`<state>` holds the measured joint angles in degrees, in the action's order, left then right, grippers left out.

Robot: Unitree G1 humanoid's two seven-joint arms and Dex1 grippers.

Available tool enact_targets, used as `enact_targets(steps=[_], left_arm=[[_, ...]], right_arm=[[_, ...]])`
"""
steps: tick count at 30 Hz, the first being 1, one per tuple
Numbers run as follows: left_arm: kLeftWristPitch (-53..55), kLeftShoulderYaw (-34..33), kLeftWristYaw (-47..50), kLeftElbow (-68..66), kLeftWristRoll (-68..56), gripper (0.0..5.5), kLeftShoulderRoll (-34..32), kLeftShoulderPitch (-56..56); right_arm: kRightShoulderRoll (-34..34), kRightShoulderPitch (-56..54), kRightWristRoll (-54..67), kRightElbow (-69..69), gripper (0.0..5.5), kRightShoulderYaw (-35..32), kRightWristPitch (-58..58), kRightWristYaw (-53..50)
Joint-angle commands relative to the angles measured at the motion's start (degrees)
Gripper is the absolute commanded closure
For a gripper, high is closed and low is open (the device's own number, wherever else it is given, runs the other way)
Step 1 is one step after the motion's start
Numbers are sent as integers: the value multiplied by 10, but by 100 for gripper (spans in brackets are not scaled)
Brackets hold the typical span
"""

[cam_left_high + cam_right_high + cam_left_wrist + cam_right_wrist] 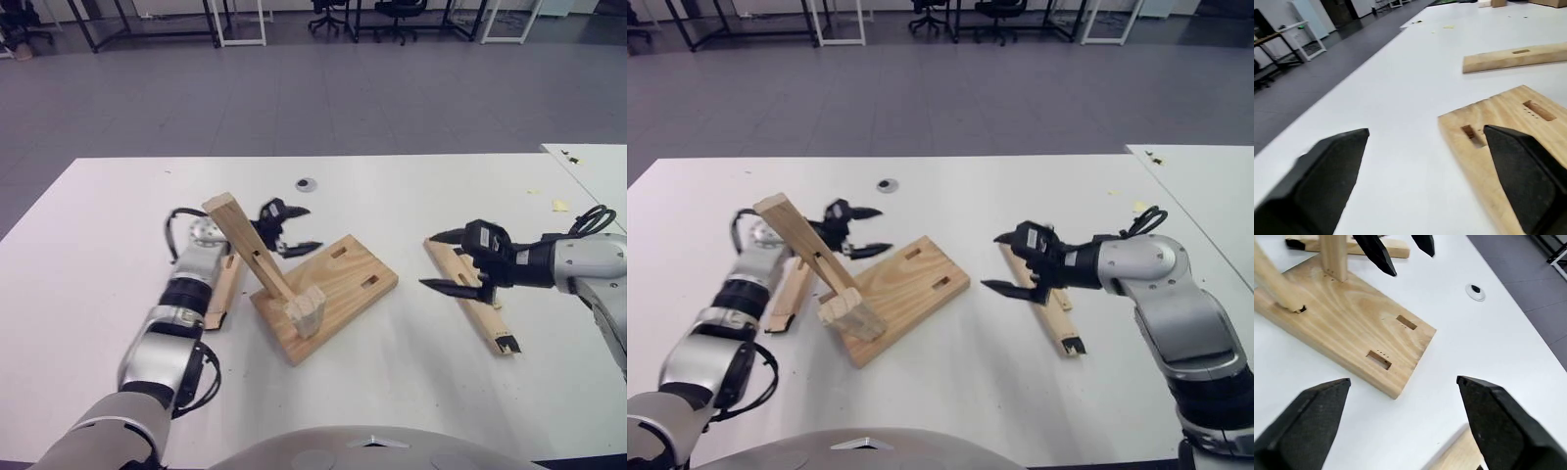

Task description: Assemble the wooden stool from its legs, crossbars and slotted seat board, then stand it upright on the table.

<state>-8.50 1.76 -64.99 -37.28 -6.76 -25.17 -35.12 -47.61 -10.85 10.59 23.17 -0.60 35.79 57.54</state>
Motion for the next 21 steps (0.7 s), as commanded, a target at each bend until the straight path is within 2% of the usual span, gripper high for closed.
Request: enact_targets(steps=[1, 6, 8, 10, 12, 16, 21], left_arm=[[38, -35, -4, 126, -2, 117, -104, 121], [110, -68, -36, 363, -6, 117, -225, 347], [142, -70, -40, 433, -14, 117, -246, 391], [166, -54, -28, 467, -17, 117, -237, 400], [145, -20, 0, 462, 20, 117, -220, 404], [96, 31, 64, 390, 64, 117, -170, 369], [57, 20, 110, 298, 23, 117, -99, 337]], right_arm=[[77, -49, -104, -162, 144, 80, -107, -122], [152, -75, -171, -320, 144, 125, -220, -218], [167, -88, -180, -373, 144, 129, -257, -234], [179, -101, -186, -414, 144, 136, -285, -236], [188, -112, -189, -439, 144, 147, -307, -225], [189, -108, -188, -437, 144, 167, -329, -179], [172, -75, -181, -389, 144, 181, -318, -123]])
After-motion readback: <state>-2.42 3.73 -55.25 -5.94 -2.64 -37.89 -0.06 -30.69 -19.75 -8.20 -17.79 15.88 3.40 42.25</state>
